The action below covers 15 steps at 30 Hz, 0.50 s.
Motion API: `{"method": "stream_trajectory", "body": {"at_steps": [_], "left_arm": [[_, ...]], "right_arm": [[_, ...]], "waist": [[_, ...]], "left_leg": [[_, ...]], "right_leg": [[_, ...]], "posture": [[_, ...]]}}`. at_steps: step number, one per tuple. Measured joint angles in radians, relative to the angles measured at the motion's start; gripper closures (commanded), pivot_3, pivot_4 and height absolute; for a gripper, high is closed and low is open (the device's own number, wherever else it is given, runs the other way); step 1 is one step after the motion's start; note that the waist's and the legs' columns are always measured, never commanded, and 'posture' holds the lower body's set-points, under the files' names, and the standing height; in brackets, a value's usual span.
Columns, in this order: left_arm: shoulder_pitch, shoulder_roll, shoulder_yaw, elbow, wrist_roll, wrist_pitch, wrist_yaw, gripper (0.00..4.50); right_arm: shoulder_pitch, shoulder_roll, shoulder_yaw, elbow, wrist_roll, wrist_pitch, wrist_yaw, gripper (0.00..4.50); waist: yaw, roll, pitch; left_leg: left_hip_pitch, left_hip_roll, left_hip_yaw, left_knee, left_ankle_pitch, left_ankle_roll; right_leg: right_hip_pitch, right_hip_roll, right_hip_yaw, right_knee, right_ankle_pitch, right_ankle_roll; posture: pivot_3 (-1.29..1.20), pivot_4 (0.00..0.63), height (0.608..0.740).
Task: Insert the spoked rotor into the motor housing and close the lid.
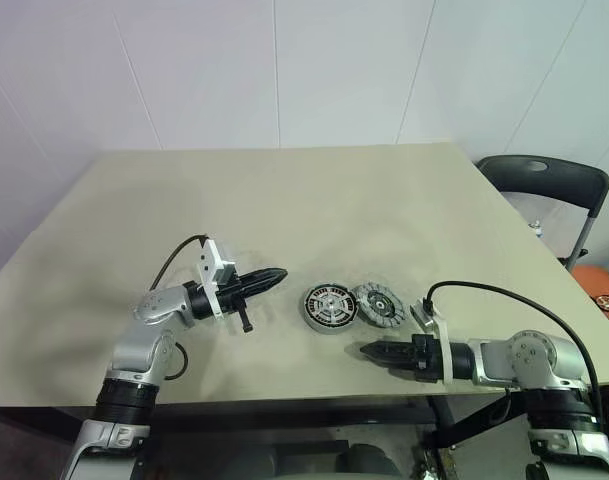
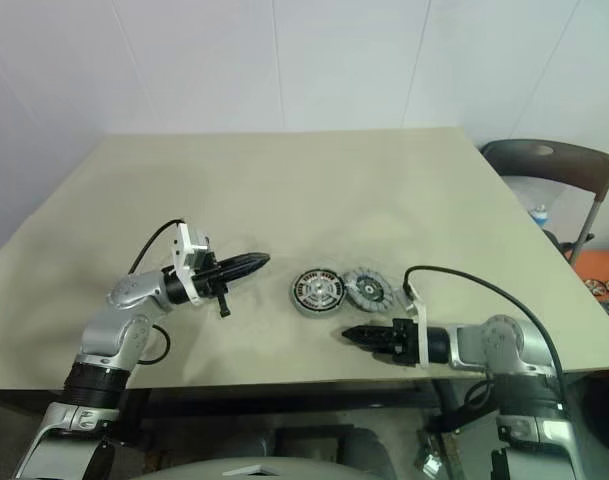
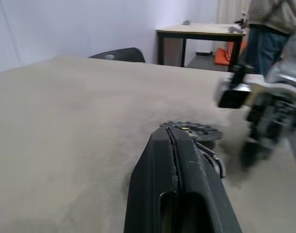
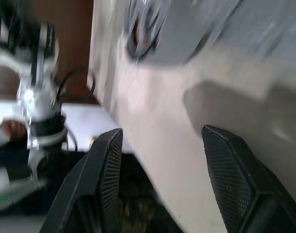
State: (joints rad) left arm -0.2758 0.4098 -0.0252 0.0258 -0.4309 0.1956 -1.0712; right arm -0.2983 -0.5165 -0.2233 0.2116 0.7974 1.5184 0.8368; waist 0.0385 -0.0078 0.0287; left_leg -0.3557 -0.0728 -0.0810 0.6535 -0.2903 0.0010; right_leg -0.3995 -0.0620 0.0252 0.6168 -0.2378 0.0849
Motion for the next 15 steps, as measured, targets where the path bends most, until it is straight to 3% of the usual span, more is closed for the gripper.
{"method": "stream_trajectory", "body": {"at_steps": [4,15], "left_arm": [[0.020,0.017,-0.002,-0.023,-0.017,0.034,-0.019,4.50],[0.029,0.033,-0.002,-0.022,-0.011,0.039,-0.012,4.50]], "right_arm": [[-0.088,0.012,-0.124,0.121,-0.011,-0.059,-0.074,1.80],[-0.133,0.108,-0.146,0.206,-0.038,-0.166,-0.149,1.80]], "waist": [[-0.001,0.000,0.000],[-0.021,0.000,0.000]], "left_leg": [[0.000,0.000,0.000,0.000,0.000,0.000],[0.000,0.001,0.000,-0.003,0.000,0.000]], "right_leg": [[0.000,0.001,-0.001,0.000,0.001,0.002],[-0.003,0.001,0.001,0.001,0.002,0.004]], "posture": [[0.00,0.000,0.740],[0.00,0.000,0.740]]}}
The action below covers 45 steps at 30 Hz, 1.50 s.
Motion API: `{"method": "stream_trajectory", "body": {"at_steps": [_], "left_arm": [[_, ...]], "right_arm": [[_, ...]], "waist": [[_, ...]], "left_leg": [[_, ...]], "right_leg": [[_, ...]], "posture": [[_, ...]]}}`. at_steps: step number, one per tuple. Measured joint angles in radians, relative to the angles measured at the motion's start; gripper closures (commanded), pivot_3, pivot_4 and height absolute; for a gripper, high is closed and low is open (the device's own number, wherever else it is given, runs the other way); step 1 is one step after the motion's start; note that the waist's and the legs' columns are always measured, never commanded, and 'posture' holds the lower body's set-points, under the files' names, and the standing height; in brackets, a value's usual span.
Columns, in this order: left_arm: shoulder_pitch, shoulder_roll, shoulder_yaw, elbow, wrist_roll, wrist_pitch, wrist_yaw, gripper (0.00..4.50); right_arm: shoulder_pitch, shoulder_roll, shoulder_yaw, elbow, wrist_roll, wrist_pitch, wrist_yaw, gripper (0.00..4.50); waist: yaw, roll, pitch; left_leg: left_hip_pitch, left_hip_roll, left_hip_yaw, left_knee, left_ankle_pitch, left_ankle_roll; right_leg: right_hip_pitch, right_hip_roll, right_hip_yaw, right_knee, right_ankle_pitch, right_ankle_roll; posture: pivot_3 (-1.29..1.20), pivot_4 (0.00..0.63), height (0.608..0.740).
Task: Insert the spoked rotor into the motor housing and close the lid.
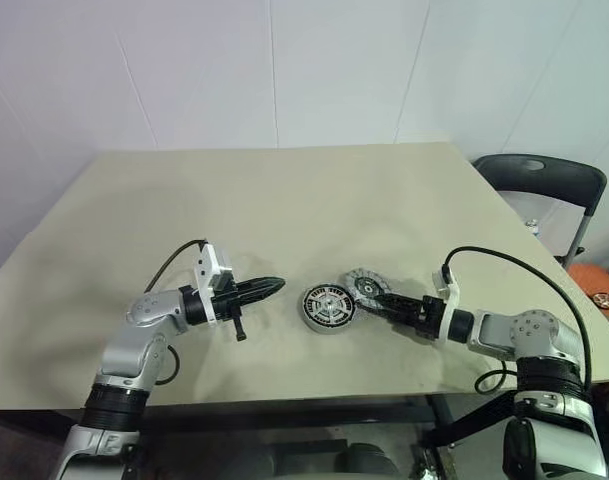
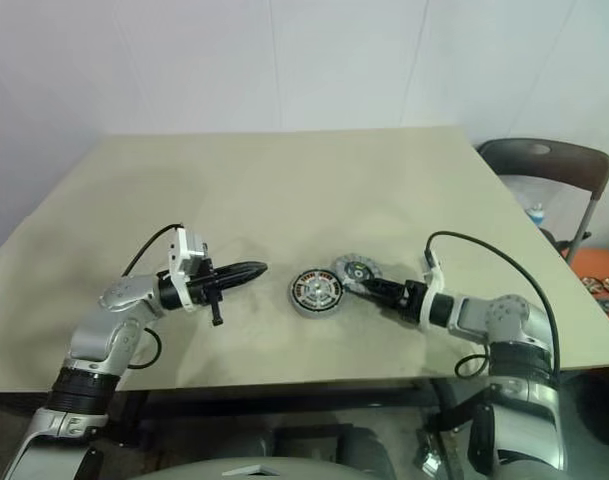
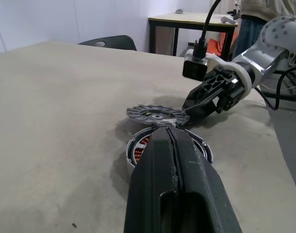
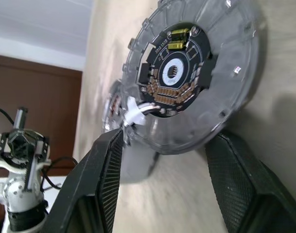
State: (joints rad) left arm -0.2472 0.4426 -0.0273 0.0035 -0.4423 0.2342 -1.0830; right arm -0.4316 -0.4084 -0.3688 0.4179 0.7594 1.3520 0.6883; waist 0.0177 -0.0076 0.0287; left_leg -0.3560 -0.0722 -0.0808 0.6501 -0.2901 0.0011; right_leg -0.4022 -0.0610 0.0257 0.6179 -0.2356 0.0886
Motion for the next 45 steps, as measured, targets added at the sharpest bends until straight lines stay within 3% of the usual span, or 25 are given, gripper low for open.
{"method": "stream_trajectory", "body": {"at_steps": [5,6,9,14,21,30,33,38,45], "left_arm": [[0.000,-0.001,0.000,0.010,0.015,-0.007,0.013,4.50],[0.000,-0.002,0.000,0.018,0.018,-0.007,0.016,4.50],[0.001,-0.003,0.000,0.024,0.019,-0.008,0.020,4.50],[0.001,-0.003,0.000,0.036,0.021,-0.014,0.022,4.50],[-0.001,-0.004,-0.002,0.062,0.038,-0.025,0.023,4.50],[-0.006,-0.004,-0.003,0.094,0.060,-0.031,0.024,4.50],[-0.008,-0.006,-0.003,0.095,0.063,-0.040,0.030,4.50],[-0.008,-0.007,-0.003,0.095,0.064,-0.046,0.043,4.50],[-0.007,-0.008,-0.003,0.095,0.071,-0.047,0.050,4.50]], "right_arm": [[-0.004,0.108,-0.051,-0.029,0.013,0.000,-0.086,1.80],[-0.008,0.137,-0.069,-0.032,0.015,-0.007,-0.113,1.98],[-0.012,0.178,-0.098,-0.040,0.028,-0.018,-0.162,2.64],[-0.012,0.183,-0.097,-0.089,0.053,-0.023,-0.157,4.32],[0.031,0.118,0.065,-0.260,0.017,-0.152,-0.067,4.39],[0.074,-0.082,0.451,-0.501,-0.315,-0.588,0.063,4.39],[0.073,-0.116,0.531,-0.496,-0.442,-0.696,0.049,3.38],[0.073,-0.120,0.571,-0.483,-0.529,-0.791,0.045,1.74],[0.112,-0.152,0.527,-0.495,-0.404,-0.696,0.196,1.74]], "waist": [[-0.016,0.000,0.000],[-0.018,0.001,0.000],[-0.019,0.001,0.000],[-0.028,0.001,0.000],[-0.028,0.006,0.003],[-0.029,0.006,0.004],[-0.026,0.006,0.004],[-0.024,0.006,0.004],[-0.009,0.006,0.004]], "left_leg": [[0.000,0.000,0.000,-0.001,0.000,0.000],[0.000,0.000,0.000,-0.001,0.000,0.000],[0.000,0.000,0.000,-0.001,0.000,0.000],[0.000,0.000,0.000,0.000,0.000,0.000],[-0.002,-0.001,0.000,-0.001,0.000,0.000],[-0.002,-0.001,0.000,-0.001,0.000,0.000],[-0.002,-0.001,0.000,-0.001,0.000,0.000],[-0.002,-0.001,0.000,-0.001,0.000,0.000],[-0.002,-0.001,0.000,-0.001,0.000,0.000]], "right_leg": [[-0.001,0.000,0.000,0.000,0.000,0.000],[-0.001,0.000,0.000,0.001,0.000,0.000],[-0.001,0.000,0.000,0.001,0.000,0.000],[-0.001,0.000,0.000,0.001,0.000,0.000],[-0.003,0.000,0.000,0.001,0.000,0.001],[-0.003,0.000,-0.001,0.000,0.000,0.001],[-0.003,0.000,-0.001,0.000,0.000,0.001],[-0.002,-0.001,0.000,0.000,0.000,0.001],[-0.002,-0.001,-0.001,-0.001,0.000,0.001]], "posture": [[0.00,0.000,0.740],[0.00,0.000,0.740],[0.00,0.000,0.740],[0.00,0.000,0.740],[0.00,0.000,0.740],[0.00,0.000,0.740],[0.00,0.000,0.740],[0.00,0.000,0.740],[0.00,0.000,0.740]]}}
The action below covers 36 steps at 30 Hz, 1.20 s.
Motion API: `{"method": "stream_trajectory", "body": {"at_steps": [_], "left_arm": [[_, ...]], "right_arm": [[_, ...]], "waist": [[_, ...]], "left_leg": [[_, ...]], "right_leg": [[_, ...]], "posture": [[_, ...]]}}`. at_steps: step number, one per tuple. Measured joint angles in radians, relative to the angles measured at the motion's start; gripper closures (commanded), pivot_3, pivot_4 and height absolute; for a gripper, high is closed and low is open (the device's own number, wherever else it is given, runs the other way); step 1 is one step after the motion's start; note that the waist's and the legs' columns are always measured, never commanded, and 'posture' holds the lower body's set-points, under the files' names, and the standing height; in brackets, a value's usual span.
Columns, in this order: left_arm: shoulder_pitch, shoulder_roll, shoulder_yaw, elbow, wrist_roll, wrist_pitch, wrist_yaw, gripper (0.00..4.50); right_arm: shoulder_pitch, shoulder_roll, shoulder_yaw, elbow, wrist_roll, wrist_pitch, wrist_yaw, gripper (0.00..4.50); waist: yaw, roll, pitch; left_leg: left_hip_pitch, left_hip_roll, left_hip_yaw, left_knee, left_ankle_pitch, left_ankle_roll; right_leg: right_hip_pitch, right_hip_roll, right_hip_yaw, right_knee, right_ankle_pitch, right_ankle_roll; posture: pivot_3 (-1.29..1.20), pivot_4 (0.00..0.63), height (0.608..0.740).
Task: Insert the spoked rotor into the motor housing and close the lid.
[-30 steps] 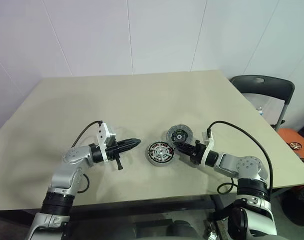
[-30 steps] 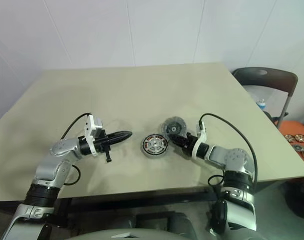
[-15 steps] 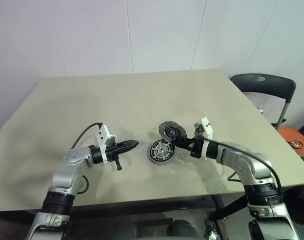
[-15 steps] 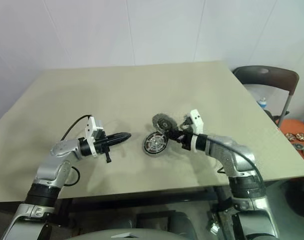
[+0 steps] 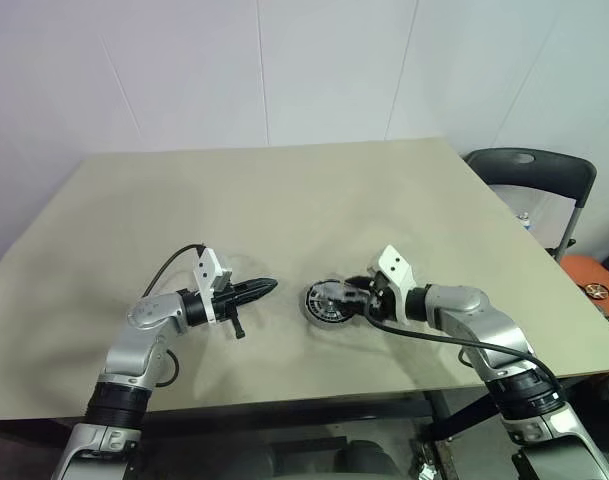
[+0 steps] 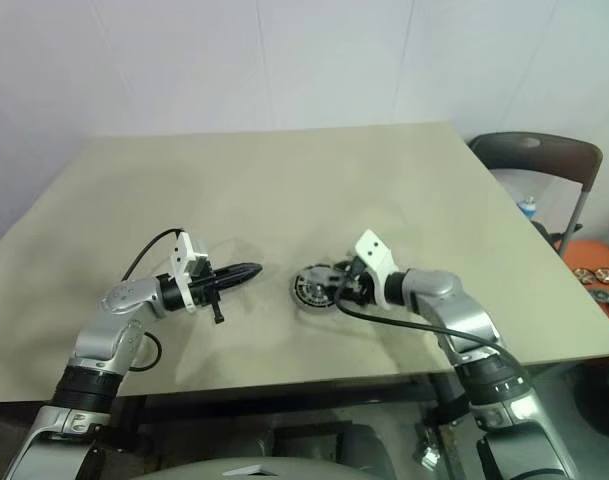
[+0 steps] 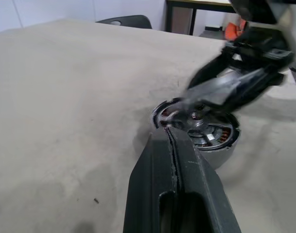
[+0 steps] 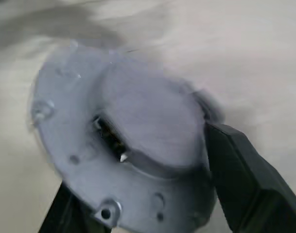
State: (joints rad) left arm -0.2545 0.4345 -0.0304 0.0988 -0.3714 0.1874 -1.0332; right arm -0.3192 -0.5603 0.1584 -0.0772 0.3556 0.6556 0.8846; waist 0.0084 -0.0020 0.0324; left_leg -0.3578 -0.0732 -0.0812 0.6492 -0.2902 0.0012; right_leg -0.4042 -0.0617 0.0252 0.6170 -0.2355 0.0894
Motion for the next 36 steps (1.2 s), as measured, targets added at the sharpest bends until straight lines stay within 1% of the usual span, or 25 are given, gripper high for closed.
{"method": "stream_trajectory", "body": {"at_steps": [2,5,7,9,12,14,19,23,26,28,29,32,36], "left_arm": [[0.000,0.000,0.000,0.002,0.003,0.000,0.003,4.50],[-0.001,-0.001,-0.004,0.009,0.011,0.000,0.005,4.50],[-0.001,-0.004,-0.010,0.010,0.013,0.000,0.005,4.50],[-0.002,-0.004,-0.015,0.015,0.014,0.000,0.005,4.50],[-0.004,-0.004,-0.017,0.017,0.015,0.000,0.005,4.50],[-0.005,-0.002,-0.016,0.019,0.015,0.000,0.006,4.50],[-0.018,-0.004,-0.021,0.021,0.021,-0.002,0.012,4.50],[-0.017,-0.005,-0.025,0.021,0.026,-0.002,0.013,4.50],[-0.017,-0.005,-0.026,0.024,0.029,-0.004,0.015,4.50],[-0.017,-0.005,-0.026,0.031,0.034,-0.006,0.016,4.50],[-0.017,-0.006,-0.026,0.037,0.035,-0.008,0.016,4.50],[-0.017,-0.006,-0.027,0.041,0.037,-0.013,0.017,4.50],[-0.017,-0.008,-0.030,0.044,0.038,-0.019,0.018,4.50]], "right_arm": [[0.010,-0.021,-0.037,-0.012,0.077,0.072,0.059,1.74],[0.037,-0.019,-0.063,-0.055,0.198,0.155,0.125,1.74],[0.033,0.018,-0.095,-0.056,0.243,0.183,0.107,1.74],[-0.009,0.080,-0.141,-0.029,0.258,0.194,0.033,1.74],[-0.071,0.110,-0.153,0.028,0.178,0.128,-0.088,1.74],[-0.073,0.110,-0.142,0.055,0.118,0.081,-0.132,1.74],[-0.064,0.077,-0.069,0.053,0.006,-0.049,-0.124,1.74],[-0.064,0.053,-0.042,0.057,-0.029,-0.099,-0.086,1.74],[-0.061,0.025,-0.040,0.061,-0.018,-0.091,-0.028,2.33],[-0.060,0.021,-0.044,0.060,0.006,-0.076,0.008,2.98],[-0.057,0.019,-0.046,0.058,0.020,-0.069,0.025,3.38],[-0.052,0.017,-0.054,0.053,0.045,-0.049,0.046,4.40],[-0.050,0.018,-0.067,0.049,0.074,-0.029,0.057,4.37]], "waist": [[0.004,0.000,0.000],[0.004,0.000,0.000],[0.004,0.000,0.000],[0.003,0.000,0.000],[0.005,-0.001,0.000],[0.006,-0.001,0.000],[-0.007,-0.001,0.000],[-0.006,-0.001,0.000],[0.002,-0.001,0.000],[0.004,-0.001,0.000],[0.005,-0.001,0.000],[0.005,-0.001,0.000],[0.005,-0.001,0.000]], "left_leg": [[0.000,0.000,0.000,0.000,0.000,0.000],[0.000,0.001,0.000,-0.001,0.000,0.000],[0.000,0.001,0.000,0.000,0.000,0.000],[0.001,0.001,0.000,0.001,0.000,0.000],[0.002,0.001,0.000,0.002,0.000,-0.001],[0.001,0.000,0.000,0.001,0.000,-0.001],[0.002,0.001,0.000,-0.001,0.000,-0.001],[0.003,0.001,0.000,0.001,0.001,-0.001],[0.002,0.001,0.000,0.002,0.001,-0.001],[0.001,0.001,0.000,0.002,0.001,-0.001],[0.001,0.001,0.000,0.001,0.001,-0.001],[0.000,0.001,0.000,0.001,0.001,-0.001],[0.000,0.001,0.000,0.001,0.001,-0.001]], "right_leg": [[0.000,0.000,0.000,0.000,0.000,0.000],[0.000,0.000,0.000,0.000,0.000,0.000],[0.000,0.000,0.000,0.000,0.000,0.000],[0.000,0.000,0.000,0.001,0.000,0.000],[0.002,0.000,0.000,0.001,0.000,0.000],[0.001,0.000,0.000,0.001,0.000,0.000],[0.000,0.001,0.001,0.001,0.000,0.000],[0.002,0.001,0.000,0.002,0.000,0.000],[0.002,0.001,0.000,0.002,0.000,0.000],[0.001,0.001,0.000,0.002,0.000,0.000],[0.001,0.001,0.000,0.002,0.000,0.000],[0.000,0.001,0.000,0.001,0.000,0.000],[0.000,0.000,0.000,0.001,0.000,0.000]], "posture": [[0.00,0.000,0.740],[0.00,0.000,0.740],[0.00,0.000,0.740],[0.00,0.000,0.740],[0.00,0.000,0.740],[0.00,0.000,0.740],[0.00,0.000,0.740],[0.00,0.000,0.740],[0.00,0.000,0.740],[0.00,0.000,0.740],[0.00,0.000,0.740],[0.00,0.000,0.740],[0.00,0.000,0.740]]}}
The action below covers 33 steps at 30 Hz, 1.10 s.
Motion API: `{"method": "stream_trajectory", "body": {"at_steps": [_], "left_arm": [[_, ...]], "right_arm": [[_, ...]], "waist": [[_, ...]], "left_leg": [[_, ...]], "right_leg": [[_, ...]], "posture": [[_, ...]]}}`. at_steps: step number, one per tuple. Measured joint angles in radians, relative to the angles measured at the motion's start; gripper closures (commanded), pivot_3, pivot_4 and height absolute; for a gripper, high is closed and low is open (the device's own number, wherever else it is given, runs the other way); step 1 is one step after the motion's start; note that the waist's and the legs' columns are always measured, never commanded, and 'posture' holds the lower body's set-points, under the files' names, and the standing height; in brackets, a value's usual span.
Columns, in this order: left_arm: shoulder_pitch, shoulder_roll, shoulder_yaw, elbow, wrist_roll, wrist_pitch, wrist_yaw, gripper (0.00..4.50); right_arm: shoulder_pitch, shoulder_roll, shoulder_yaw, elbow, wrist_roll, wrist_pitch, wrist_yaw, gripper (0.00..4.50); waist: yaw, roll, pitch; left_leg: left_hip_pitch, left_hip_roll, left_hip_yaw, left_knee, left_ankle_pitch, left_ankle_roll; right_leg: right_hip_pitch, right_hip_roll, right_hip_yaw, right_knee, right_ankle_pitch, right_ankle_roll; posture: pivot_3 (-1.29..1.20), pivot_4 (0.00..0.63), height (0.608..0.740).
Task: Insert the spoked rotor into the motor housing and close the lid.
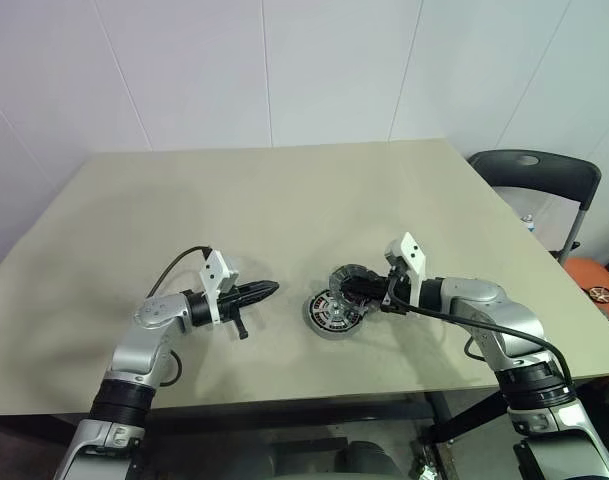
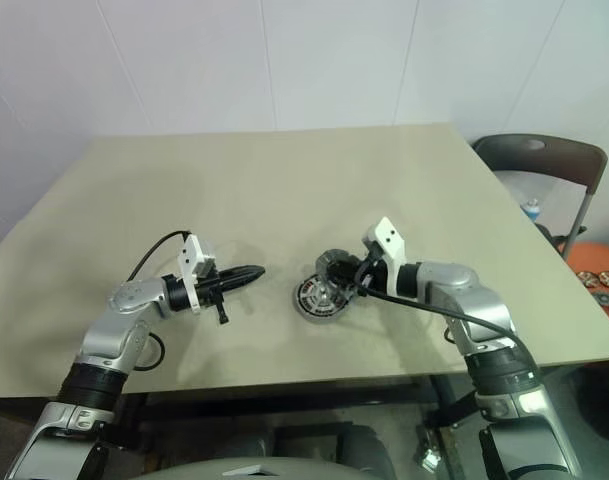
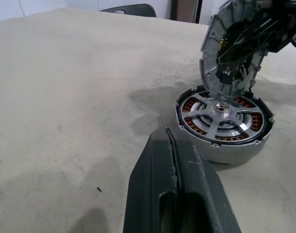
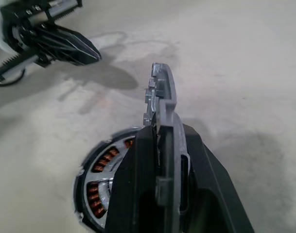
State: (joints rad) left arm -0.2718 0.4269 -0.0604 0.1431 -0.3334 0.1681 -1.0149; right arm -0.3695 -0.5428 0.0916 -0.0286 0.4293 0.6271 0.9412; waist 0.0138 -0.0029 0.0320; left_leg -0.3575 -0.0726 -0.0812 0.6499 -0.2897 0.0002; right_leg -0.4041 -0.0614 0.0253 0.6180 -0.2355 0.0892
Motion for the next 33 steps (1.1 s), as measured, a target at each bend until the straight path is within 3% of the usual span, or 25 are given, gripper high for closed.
{"method": "stream_trajectory", "body": {"at_steps": [11,27,33], "left_arm": [[0.000,0.000,-0.001,0.013,0.018,-0.003,0.005,4.50],[0.000,-0.004,-0.004,0.039,0.020,-0.006,0.003,4.50],[0.000,-0.004,-0.005,0.043,0.023,-0.007,0.003,4.50]], "right_arm": [[-0.007,0.002,-0.061,0.017,0.013,-0.039,-0.025,4.37],[-0.018,0.015,-0.023,0.172,-0.258,-0.386,-0.191,4.37],[-0.018,0.015,0.013,0.163,-0.330,-0.426,-0.201,2.38]], "waist": [[0.001,0.000,0.000],[0.000,0.000,0.000],[-0.001,0.000,0.000]], "left_leg": [[0.000,0.000,0.000,0.000,0.000,0.000],[0.000,-0.001,0.000,-0.001,0.000,0.000],[0.000,-0.001,0.000,-0.001,0.000,0.000]], "right_leg": [[0.000,0.000,0.000,-0.001,0.000,0.000],[-0.001,0.000,0.000,0.000,0.000,0.000],[0.000,0.000,0.000,0.000,0.000,0.000]], "posture": [[0.00,0.000,0.740],[0.00,0.000,0.740],[0.00,0.000,0.740]]}}
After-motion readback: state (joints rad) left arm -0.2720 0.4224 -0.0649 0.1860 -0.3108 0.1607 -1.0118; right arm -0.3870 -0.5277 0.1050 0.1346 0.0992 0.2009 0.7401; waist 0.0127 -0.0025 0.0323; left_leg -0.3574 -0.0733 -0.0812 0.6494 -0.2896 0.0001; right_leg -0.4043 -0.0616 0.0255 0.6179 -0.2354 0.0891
